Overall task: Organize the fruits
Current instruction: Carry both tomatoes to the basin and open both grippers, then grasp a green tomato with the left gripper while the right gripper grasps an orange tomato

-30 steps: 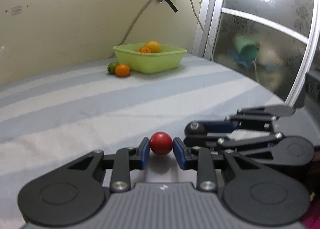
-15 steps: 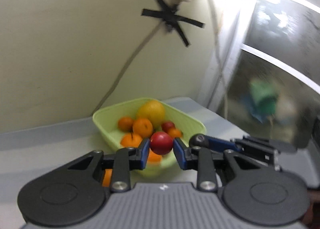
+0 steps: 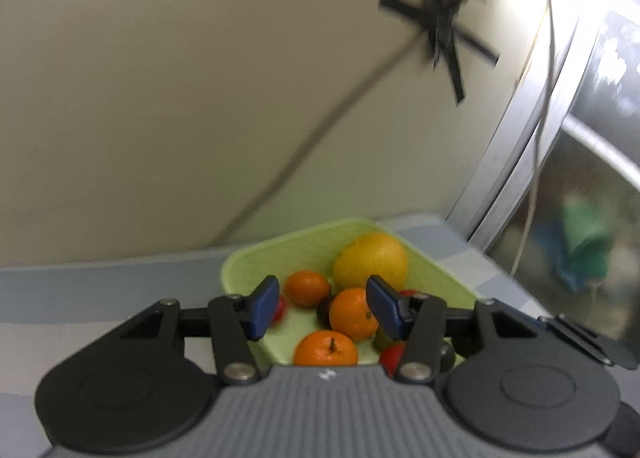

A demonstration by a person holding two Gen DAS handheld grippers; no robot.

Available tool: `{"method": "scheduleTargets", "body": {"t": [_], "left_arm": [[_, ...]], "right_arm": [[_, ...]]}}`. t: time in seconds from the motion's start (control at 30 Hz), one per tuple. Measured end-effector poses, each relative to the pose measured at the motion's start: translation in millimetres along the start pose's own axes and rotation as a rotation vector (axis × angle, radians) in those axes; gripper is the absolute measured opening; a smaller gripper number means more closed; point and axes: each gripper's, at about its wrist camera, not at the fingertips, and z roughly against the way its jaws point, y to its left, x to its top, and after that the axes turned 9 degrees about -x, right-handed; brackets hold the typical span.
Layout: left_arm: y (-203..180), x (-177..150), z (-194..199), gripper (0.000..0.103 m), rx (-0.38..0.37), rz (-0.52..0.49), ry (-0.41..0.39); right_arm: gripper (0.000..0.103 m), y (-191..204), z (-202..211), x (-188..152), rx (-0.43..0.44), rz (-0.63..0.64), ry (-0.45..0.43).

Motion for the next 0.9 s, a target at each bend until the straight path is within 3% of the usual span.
{"method": "scheduleTargets", "body": {"t": [0.13,0.3,0.43,0.63,0.73,0.8,0.9], "left_arm": [[16.6,-9.3,44.8,0.049,0.011,0.020,-0.048],[44.6,-27.8,65.4,0.050,0.025,0.055,0.033],[65.5,-34.3,56.6,0.049,-0.041,0.161,0.087],[74.5,-40.0,35.4,0.049,-0.135,0.244,0.115],[76.6,-43.3,26.7,0.043,-0.121,0.241,0.138],[75.5,-42.8,16.4,0.031,-0.100,0.238,0.151],[76.5,-44.1,17.6,0.029,-0.103,0.234,0.143]], "right_arm": [[0.047,-4.0,15.9,-1.0,0.032,-0.040,-0.019],[0.046,11.6,39.6,1.7,0.200,-0.066,0.025],[0.042,51.2,52.0,-12.2,0.313,0.028,0.108],[0.042,96.2,23.1,-21.5,0.228,0.144,0.207],[0.042,107.4,12.5,-23.6,0.184,0.163,0.231],[0.042,112.5,3.3,-26.7,0.165,0.159,0.269],[0.043,111.6,-9.2,-25.0,0.143,0.102,0.315]]}}
